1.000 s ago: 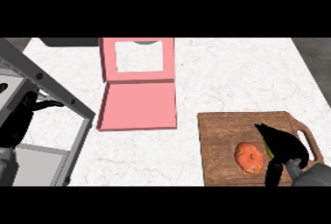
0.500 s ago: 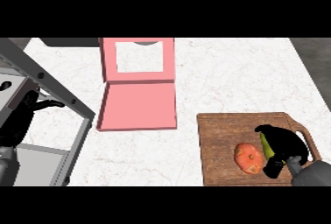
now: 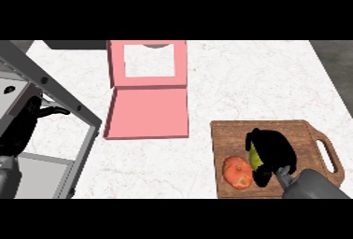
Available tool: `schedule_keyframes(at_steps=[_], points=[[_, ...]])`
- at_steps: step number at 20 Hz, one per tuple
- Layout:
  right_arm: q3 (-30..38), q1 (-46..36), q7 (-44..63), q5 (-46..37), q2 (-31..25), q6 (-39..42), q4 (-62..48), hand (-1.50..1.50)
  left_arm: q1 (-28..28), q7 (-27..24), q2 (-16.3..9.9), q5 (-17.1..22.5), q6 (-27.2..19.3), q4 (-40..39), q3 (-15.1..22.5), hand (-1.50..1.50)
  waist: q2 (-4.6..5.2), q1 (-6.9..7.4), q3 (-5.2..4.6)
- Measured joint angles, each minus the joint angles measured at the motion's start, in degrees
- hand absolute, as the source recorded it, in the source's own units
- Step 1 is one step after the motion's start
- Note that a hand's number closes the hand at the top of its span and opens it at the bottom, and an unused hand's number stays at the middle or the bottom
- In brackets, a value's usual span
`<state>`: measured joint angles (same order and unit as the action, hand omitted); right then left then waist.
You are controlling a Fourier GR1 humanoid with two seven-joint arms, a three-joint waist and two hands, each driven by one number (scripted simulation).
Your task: Pick the pear from the cutting board and place it in the cardboard box
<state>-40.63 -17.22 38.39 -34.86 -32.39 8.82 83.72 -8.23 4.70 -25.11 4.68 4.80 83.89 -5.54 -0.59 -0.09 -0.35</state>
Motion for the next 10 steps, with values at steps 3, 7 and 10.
schedule_keyframes(at_steps=[3, 7, 10], points=[[-5.27, -4.45, 2.46, -4.87, 8.91, -2.29, 3.73, 1.50, -1.36, 0.17, 0.28, 0.18, 1.16, -0.94, 0.40, 0.00, 0.05, 1.00, -0.01], [-11.52, -10.16, 8.68, -13.47, 19.85, -4.89, 5.39, 1.50, -1.78, 0.17, 0.44, 0.01, 1.97, -1.65, 0.31, 0.00, -0.26, 1.16, -0.01], [-15.62, -13.81, 14.01, -19.02, 26.26, -5.81, 5.35, 1.50, -1.75, -0.08, 0.73, -0.40, 2.01, -1.81, 0.07, 0.00, -0.35, 1.11, 0.05]])
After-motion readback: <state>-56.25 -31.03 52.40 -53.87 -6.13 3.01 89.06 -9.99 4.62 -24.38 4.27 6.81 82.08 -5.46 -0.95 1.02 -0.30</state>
